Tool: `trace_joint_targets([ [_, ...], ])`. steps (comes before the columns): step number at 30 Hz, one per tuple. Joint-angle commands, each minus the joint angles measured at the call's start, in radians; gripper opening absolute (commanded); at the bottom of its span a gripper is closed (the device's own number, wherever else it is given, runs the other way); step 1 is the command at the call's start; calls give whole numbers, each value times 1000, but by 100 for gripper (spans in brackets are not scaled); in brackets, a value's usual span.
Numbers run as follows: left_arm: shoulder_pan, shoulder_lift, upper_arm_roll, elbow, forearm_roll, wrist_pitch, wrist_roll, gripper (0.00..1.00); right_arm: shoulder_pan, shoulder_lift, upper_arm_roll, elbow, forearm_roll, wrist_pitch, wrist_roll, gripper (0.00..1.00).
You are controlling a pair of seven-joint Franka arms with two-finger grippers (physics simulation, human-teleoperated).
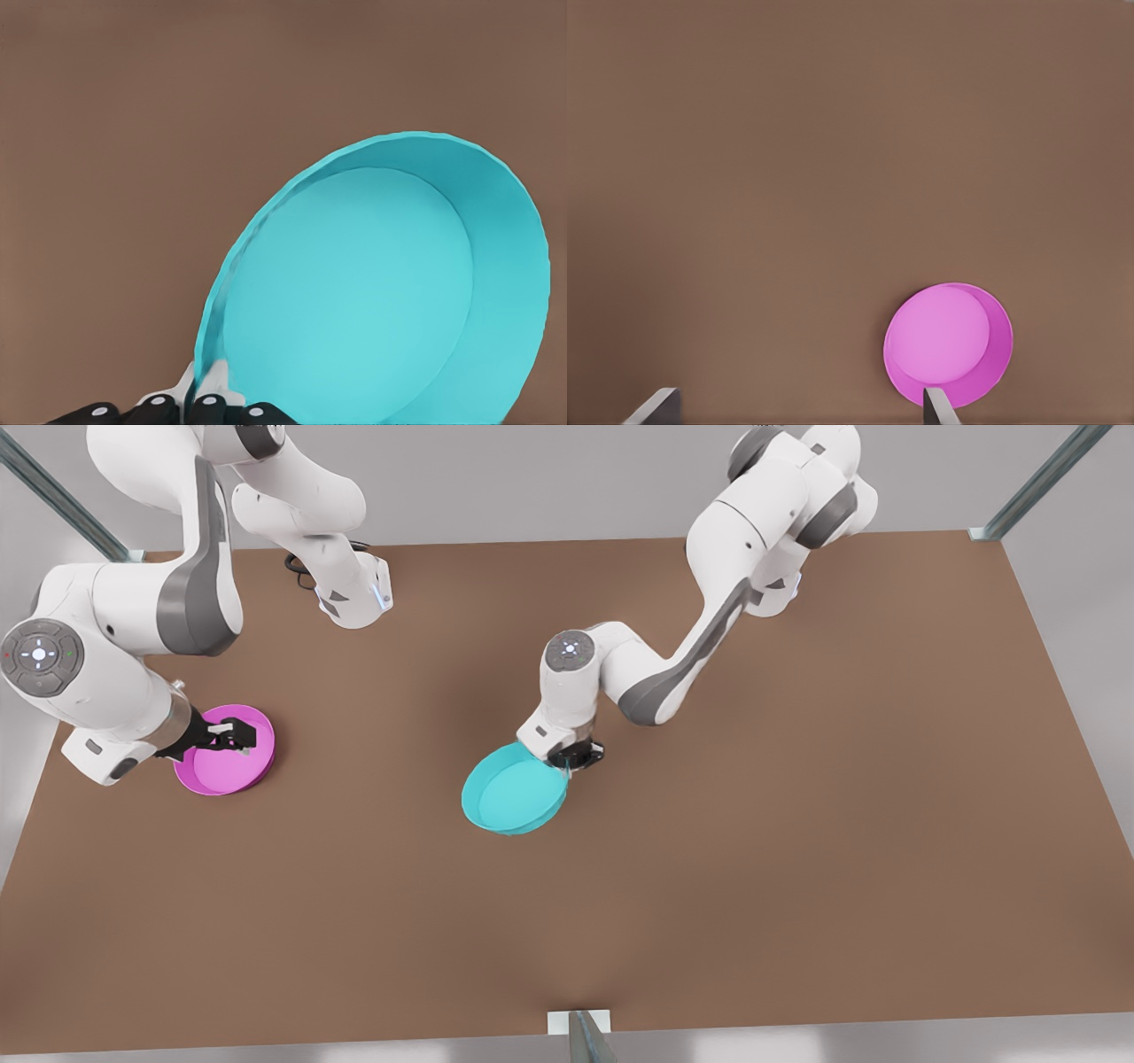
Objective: Flip the blue plate over with the left arm, and stack the pink plate on top of the blue plate with the right arm
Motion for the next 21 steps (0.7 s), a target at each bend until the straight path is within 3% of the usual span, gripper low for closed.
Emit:
trace_joint_targets([
  [1,-4,6,0,-1,261,0,0,21,0,0,0,0,-2,1,0,100],
  [5,-41,2,4,2,486,-98,-5,21,-1,1,0,0,-2,1,0,100],
  [11,-169,17,4,8,921,-422,6,21,2,14,3,0,0,0,2,100],
  [14,-239,91,11,13,1162,-635,104,21,2,49,8,-5,2,-13,-2,100],
  [18,-489,252,217,166,1233,-744,278,21,-43,130,5,0,83,-63,-89,100],
  [21,-572,312,258,182,1280,-744,308,21,-182,181,3,2,206,-52,-193,100],
])
